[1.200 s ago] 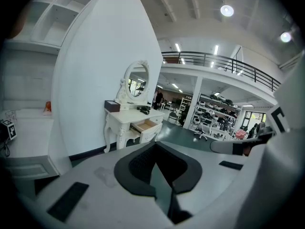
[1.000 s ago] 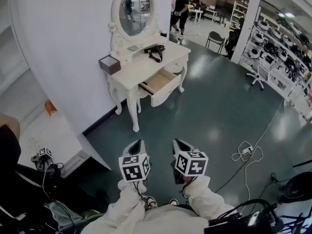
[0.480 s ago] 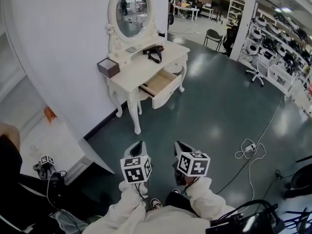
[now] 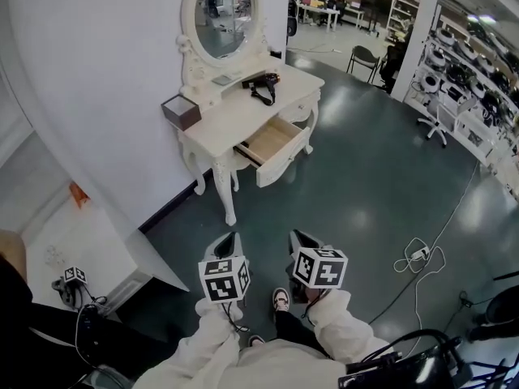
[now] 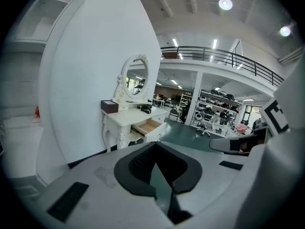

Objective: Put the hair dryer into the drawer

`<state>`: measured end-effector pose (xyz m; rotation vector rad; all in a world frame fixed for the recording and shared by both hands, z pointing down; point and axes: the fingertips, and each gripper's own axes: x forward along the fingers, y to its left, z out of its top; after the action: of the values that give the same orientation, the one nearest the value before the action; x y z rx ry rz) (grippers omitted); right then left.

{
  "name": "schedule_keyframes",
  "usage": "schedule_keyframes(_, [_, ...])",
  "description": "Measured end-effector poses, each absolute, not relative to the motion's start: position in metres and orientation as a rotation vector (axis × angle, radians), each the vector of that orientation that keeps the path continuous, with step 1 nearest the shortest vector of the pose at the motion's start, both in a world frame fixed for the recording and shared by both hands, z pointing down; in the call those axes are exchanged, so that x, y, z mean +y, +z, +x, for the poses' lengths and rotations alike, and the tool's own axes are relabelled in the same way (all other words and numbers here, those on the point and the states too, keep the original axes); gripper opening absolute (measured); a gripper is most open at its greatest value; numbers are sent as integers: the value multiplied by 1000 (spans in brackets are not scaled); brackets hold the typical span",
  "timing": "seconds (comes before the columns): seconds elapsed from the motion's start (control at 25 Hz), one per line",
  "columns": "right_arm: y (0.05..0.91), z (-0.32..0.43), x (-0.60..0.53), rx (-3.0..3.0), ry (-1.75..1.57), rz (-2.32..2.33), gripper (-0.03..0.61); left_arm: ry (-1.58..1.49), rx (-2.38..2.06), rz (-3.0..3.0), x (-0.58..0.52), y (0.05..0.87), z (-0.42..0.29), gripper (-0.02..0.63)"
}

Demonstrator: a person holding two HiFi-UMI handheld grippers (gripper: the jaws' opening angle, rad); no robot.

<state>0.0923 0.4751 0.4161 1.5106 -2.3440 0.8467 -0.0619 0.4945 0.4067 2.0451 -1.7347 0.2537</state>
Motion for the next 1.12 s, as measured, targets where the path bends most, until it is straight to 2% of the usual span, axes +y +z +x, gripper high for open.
schedule_keyframes(0.64, [405,116,321,-2389,847,1479,61,272,-1765,2049,347,396,-34,2])
schedule_keyframes(1.12, [411,140,246,-2390,849,1409,61,260,-1788,2005,276,399,-8,2])
